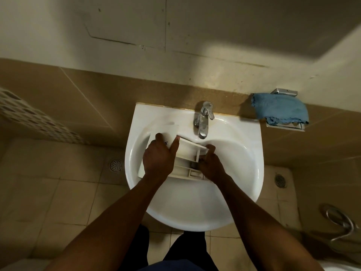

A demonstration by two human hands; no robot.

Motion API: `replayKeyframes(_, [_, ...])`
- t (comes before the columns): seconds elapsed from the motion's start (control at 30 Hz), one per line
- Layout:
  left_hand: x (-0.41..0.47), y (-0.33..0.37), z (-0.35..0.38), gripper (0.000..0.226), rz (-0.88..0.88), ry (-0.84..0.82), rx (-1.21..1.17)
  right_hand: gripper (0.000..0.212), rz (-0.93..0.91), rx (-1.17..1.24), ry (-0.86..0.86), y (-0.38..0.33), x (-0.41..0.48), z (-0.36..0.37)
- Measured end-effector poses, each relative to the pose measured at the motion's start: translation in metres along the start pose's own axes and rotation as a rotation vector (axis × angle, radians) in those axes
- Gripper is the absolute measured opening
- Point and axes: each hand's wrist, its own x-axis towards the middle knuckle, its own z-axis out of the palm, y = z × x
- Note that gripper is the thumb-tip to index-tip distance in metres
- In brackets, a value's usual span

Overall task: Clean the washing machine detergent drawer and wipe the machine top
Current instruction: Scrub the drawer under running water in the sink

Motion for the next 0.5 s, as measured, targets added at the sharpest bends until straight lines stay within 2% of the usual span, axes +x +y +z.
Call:
replayKeyframes(0.17, [0.001, 0.000, -0.005, 0.092, -0.003, 0.013, 0.017, 0.054, -0.030, -0.119, -0.030, -0.005, 0.011, -0.012])
replayKeyframes(0.3, [-0.001, 0.003, -0.006, 0.092, -0.012, -0.019, 0.001, 0.032, -0.131, -0.011, 0.183, 0.000, 0.005, -0.035])
replayKeyframes(0.4, [-0.003, 0.001, -0.003, 0.088, 0.019, -0.021, -0.006, 0.018, -0.037, 0.439, 0.289, -0.037, -0.013, -0.054])
replayKeyframes(0.43, [-0.003, 0.001, -0.003, 0.087, 0.015, -0.023, -0.012, 0.019, 0.043, 0.641, 0.269, -0.052, -0.012, -0.057])
replayKeyframes(0.5, [-0.002, 0.002, -0.005, 0.088, -0.008, -0.051, -0.030, 0.023, 0.203, 0.986, 0.112, -0.077, -0.007, -0.060])
